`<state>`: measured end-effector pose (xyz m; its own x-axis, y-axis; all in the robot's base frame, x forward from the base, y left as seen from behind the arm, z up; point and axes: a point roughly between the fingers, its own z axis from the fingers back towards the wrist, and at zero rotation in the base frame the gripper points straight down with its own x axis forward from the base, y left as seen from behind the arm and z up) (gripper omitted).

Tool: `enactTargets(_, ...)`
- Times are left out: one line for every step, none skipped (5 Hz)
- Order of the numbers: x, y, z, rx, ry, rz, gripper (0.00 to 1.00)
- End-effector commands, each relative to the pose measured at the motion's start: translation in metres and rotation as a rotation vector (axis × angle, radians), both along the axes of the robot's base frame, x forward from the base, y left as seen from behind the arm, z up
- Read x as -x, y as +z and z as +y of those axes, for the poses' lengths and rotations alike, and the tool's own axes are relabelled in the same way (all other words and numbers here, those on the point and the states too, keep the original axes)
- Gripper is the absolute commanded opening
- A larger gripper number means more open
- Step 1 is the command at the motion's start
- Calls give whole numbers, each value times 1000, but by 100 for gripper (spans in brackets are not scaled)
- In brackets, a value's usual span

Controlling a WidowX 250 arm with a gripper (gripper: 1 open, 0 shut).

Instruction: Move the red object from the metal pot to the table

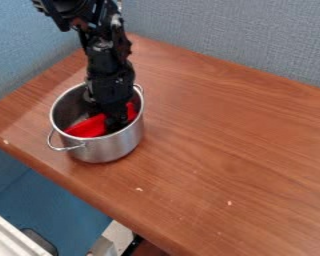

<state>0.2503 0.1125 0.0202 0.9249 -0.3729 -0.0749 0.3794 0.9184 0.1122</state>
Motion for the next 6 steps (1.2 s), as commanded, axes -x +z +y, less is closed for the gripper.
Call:
enactTargets(15, 2, -3, 11, -85, 53, 0)
enactTargets(17, 13, -2, 11, -152, 53, 0)
enactTargets(18, 24, 6, 12, -148, 49, 0)
enactTargets(18, 34, 14, 6, -143, 47, 0)
enactTargets(13, 61, 18, -9, -56, 25, 0)
enactTargets(9, 94, 15, -36, 53, 8, 0)
